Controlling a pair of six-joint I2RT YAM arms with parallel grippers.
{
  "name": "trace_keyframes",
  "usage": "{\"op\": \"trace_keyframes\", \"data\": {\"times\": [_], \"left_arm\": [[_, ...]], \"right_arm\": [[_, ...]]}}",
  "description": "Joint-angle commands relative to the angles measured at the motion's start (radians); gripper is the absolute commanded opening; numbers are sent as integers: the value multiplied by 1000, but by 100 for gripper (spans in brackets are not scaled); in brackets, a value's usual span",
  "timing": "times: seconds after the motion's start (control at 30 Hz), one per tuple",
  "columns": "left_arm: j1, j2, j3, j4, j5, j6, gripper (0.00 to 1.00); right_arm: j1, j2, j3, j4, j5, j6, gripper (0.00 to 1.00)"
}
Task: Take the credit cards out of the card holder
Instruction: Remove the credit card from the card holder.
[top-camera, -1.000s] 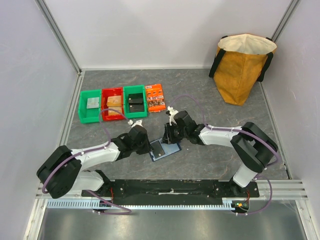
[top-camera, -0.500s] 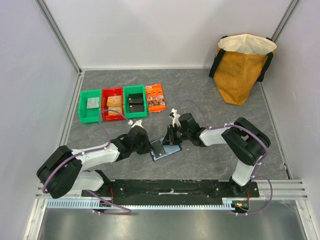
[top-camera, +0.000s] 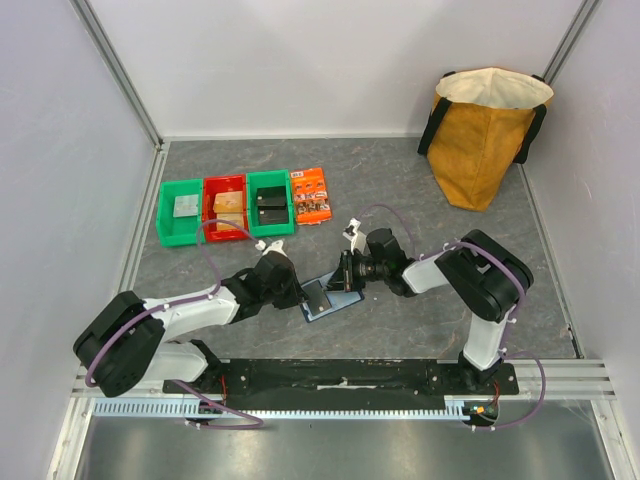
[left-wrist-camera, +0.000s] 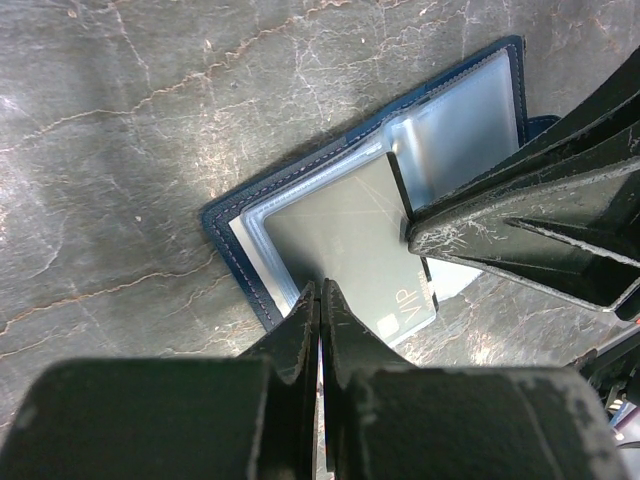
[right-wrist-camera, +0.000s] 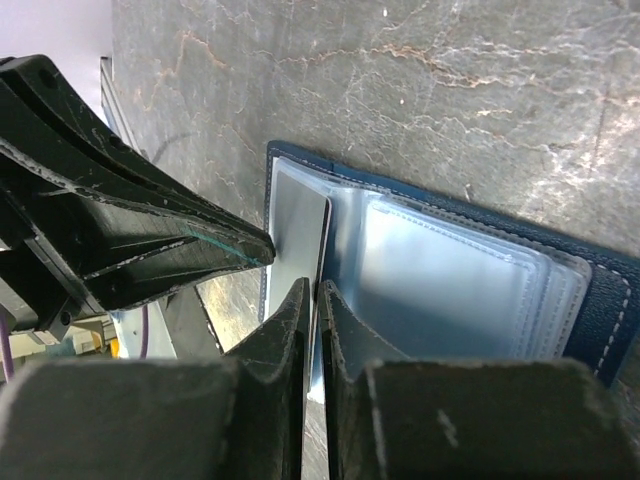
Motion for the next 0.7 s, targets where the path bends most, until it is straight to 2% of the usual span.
{"op": "trace_keyframes", "data": {"times": [0.0,0.27,0.67], "left_arm": [[6,11,-21,-31,1,-10,2],[18,11,-29,-33,7,-10,2],[37,-10,-24,-41,39,7,2]], "right_arm": [[2,25,-3,97,-61,21,13],[-42,42,-39,189,-93,70,0],[-81,52,-88,250,-126,99,0]]}}
